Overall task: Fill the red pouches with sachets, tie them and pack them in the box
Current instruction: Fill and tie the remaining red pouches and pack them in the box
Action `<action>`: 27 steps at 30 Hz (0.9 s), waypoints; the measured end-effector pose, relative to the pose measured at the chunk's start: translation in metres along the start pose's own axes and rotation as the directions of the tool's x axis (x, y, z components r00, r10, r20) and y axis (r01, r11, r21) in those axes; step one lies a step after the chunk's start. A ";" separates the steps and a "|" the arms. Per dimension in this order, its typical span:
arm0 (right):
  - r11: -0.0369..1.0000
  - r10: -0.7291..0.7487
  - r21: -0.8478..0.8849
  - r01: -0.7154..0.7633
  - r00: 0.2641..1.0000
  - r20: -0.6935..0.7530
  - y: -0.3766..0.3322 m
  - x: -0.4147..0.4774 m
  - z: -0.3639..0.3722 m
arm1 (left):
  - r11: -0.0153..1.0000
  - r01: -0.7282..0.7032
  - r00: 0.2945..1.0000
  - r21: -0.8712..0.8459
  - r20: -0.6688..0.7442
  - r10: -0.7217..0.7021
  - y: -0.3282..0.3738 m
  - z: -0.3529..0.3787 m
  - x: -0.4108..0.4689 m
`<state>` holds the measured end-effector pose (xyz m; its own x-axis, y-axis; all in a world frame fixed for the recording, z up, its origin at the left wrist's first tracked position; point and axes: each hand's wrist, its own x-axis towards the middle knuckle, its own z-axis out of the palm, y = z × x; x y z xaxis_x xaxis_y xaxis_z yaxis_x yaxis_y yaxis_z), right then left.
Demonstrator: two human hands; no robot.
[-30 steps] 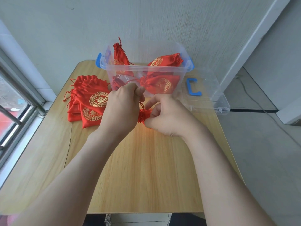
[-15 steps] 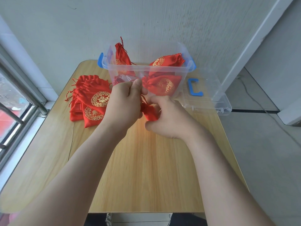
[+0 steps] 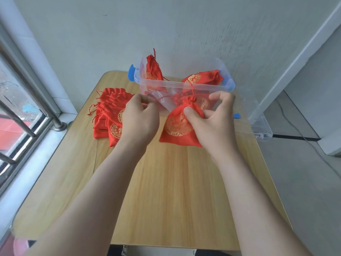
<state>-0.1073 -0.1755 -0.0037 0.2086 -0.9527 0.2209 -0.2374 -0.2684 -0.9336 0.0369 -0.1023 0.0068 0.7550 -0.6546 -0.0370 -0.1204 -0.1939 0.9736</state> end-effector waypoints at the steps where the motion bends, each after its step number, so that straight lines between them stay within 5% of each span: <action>1: 0.998 0.000 0.059 0.002 1.000 -0.030 -0.004 0.001 0.002 | 0.999 -0.016 1.000 0.037 -0.020 0.017 -0.001 -0.003 0.001; 8: 0.936 0.033 0.352 0.008 0.993 -0.112 -0.041 0.008 0.024 | 0.922 -0.120 0.981 0.369 -0.098 0.167 -0.018 -0.024 0.023; 17: 0.916 -0.401 -0.105 0.387 0.894 -0.200 -0.073 0.047 0.078 | 0.645 -0.064 0.997 0.762 0.070 0.016 -0.024 -0.035 0.018; 20: 0.873 -0.417 -0.318 0.369 0.904 -0.097 -0.074 0.062 0.096 | 0.543 -0.057 0.989 0.838 0.120 -0.081 -0.028 -0.038 0.018; 24: 0.788 -0.208 -0.524 0.323 0.941 0.267 -0.073 0.069 0.114 | 0.473 -0.099 0.979 0.876 0.170 -0.110 -0.035 -0.037 0.018; 27: 0.702 -0.100 -0.631 0.329 0.924 0.370 -0.074 0.067 0.121 | 0.462 -0.099 0.986 0.881 0.148 -0.071 -0.037 -0.037 0.019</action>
<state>0.0392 -0.2021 0.0464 0.5675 -0.8003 0.1934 -0.6968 -0.5920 -0.4050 0.0794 -0.0807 -0.0216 0.6576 -0.7405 -0.1388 -0.6986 -0.6684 0.2553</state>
